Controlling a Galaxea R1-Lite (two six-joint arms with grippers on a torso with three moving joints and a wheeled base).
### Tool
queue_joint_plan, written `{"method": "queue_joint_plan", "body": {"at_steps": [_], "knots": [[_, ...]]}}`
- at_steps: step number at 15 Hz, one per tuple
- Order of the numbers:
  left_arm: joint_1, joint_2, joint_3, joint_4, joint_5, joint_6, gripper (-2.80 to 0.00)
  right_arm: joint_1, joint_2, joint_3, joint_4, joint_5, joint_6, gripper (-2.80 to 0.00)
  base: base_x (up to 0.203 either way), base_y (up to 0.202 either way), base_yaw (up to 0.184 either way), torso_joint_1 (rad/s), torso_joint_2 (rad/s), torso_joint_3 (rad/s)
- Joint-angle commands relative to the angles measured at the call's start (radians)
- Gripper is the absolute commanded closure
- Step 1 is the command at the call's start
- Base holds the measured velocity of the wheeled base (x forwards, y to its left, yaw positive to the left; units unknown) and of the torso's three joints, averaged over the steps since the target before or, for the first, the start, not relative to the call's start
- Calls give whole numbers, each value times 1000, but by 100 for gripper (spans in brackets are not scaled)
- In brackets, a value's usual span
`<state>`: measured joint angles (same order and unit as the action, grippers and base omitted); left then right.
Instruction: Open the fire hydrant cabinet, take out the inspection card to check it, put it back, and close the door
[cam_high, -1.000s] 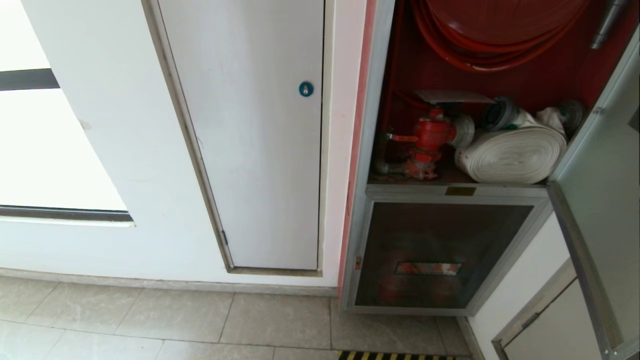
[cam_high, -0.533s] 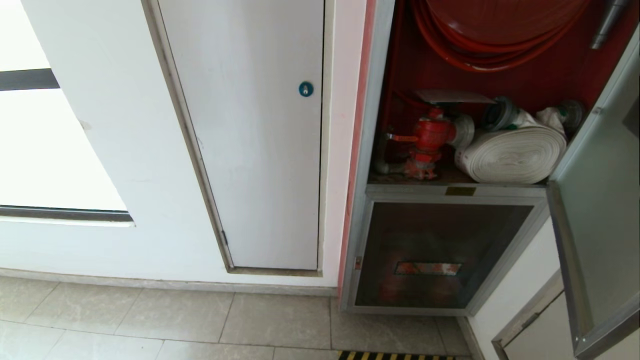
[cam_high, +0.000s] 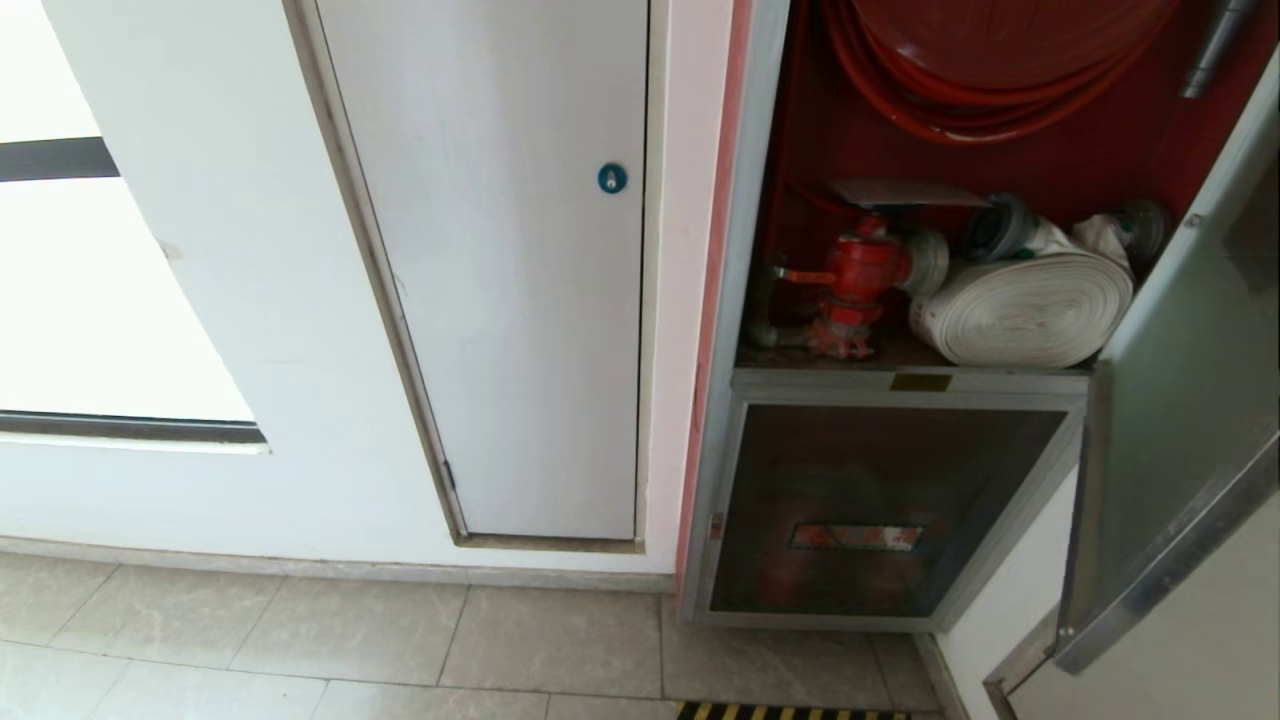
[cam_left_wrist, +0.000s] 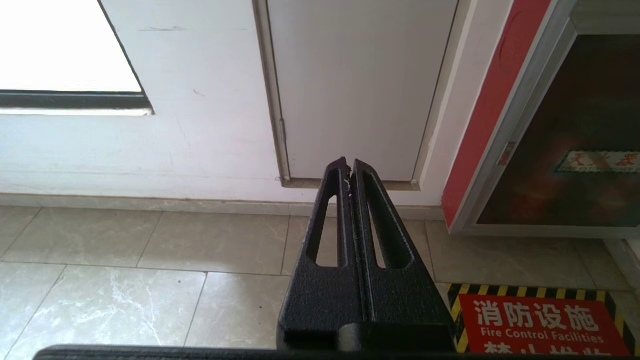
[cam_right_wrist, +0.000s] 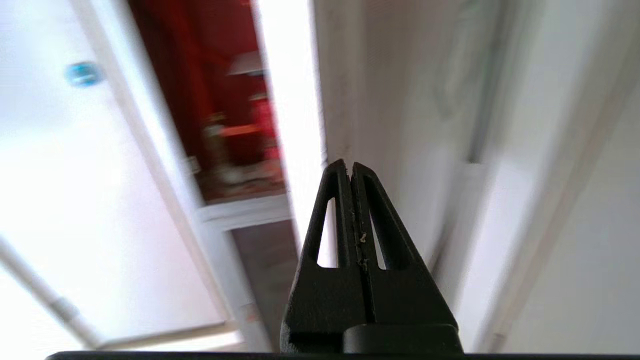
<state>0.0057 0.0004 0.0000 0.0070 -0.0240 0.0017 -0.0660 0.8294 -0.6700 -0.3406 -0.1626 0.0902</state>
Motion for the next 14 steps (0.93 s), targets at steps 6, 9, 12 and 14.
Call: {"method": "queue_joint_plan", "body": {"at_steps": [6, 9, 12, 14], "knots": [[0, 1, 0, 1, -1, 0, 0, 81, 204, -57, -11, 159, 29, 0, 0, 0, 0, 0, 0, 0], [0, 1, 0, 0, -1, 0, 0, 81, 342, -155, -17, 202, 50, 0, 0, 0, 0, 0, 0, 0], [0, 1, 0, -1, -1, 0, 0, 81, 498, -263, -40, 231, 71, 0, 0, 0, 0, 0, 0, 0], [0, 1, 0, 0, -1, 0, 0, 82, 609, -352, -65, 255, 74, 0, 0, 0, 0, 0, 0, 0]]}}
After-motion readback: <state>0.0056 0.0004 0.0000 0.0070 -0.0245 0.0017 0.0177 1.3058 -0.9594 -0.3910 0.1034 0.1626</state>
